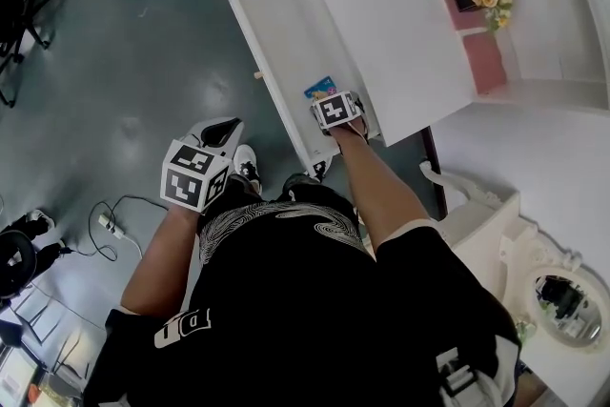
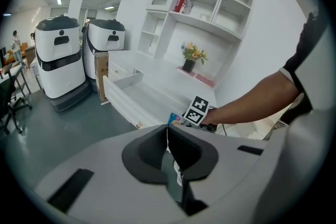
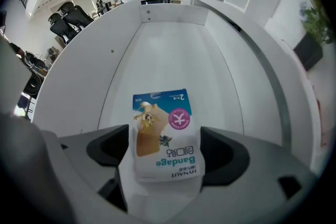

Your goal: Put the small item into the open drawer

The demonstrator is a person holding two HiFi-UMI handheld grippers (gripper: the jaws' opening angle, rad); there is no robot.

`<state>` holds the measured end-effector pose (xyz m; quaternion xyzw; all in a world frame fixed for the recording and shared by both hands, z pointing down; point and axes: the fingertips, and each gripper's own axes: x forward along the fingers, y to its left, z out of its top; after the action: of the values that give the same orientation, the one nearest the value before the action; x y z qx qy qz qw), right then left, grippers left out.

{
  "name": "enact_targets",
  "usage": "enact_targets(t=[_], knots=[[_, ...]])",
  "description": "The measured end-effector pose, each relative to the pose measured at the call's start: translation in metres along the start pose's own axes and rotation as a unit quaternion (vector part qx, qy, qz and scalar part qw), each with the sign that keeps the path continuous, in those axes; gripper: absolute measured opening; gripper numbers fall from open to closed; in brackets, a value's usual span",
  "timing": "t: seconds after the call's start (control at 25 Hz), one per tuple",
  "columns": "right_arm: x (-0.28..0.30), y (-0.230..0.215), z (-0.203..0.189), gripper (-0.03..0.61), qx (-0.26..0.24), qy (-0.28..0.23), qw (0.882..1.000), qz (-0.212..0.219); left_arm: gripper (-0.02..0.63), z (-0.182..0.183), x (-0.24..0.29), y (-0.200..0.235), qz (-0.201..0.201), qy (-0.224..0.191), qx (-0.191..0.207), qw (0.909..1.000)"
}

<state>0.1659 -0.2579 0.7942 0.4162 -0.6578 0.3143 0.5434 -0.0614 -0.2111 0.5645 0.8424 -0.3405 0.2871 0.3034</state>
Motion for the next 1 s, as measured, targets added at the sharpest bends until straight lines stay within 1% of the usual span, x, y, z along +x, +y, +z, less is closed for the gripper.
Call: enact_targets(t=[0.12, 0.28, 0.32, 0.4, 0.56, 0.6, 0.64, 0.84, 1.0], knots=[[-0.006, -0.001, 0.001, 0.413, -0.012, -0.007, 1.000, -0.008, 0.015, 0.002, 0.000, -0.003, -0.003, -0.004, 0.004, 1.0000], [-0.022, 0.003, 0.009, 0.408, -0.018, -0.043, 0.999, -0.001, 0.015, 0.004, 0.002, -0.010, -0.010, -0.006, 0.012, 0.9999], [-0.027, 0.004, 0.010, 0.384, -0.018, -0.052, 0.998, -0.001, 0.015, 0.005, 0.003, -0.012, -0.013, -0.006, 0.015, 0.9998], [-0.039, 0.003, 0.014, 0.258, -0.016, -0.073, 0.997, -0.005, 0.015, 0.009, 0.005, -0.016, -0.017, -0.008, 0.021, 0.9996], [-0.067, 0.004, 0.022, 0.101, -0.006, -0.124, 0.992, -0.003, 0.015, 0.020, 0.007, -0.027, -0.028, -0.015, 0.037, 0.9988], [-0.075, 0.004, 0.024, 0.048, 0.000, -0.137, 0.991, -0.001, 0.015, 0.023, 0.008, -0.030, -0.031, -0.017, 0.041, 0.9985], [-0.084, 0.005, 0.024, 0.015, 0.010, -0.151, 0.988, 0.003, 0.015, 0.026, 0.009, -0.033, -0.035, -0.018, 0.044, 0.9983], [-0.136, 0.013, 0.030, 0.008, 0.051, -0.220, 0.974, 0.024, 0.015, 0.034, 0.010, -0.048, -0.056, -0.025, 0.059, 0.9964], [-0.181, 0.012, 0.034, 0.008, 0.098, -0.275, 0.956, 0.028, 0.015, 0.040, 0.012, -0.057, -0.074, -0.026, 0.078, 0.9938]])
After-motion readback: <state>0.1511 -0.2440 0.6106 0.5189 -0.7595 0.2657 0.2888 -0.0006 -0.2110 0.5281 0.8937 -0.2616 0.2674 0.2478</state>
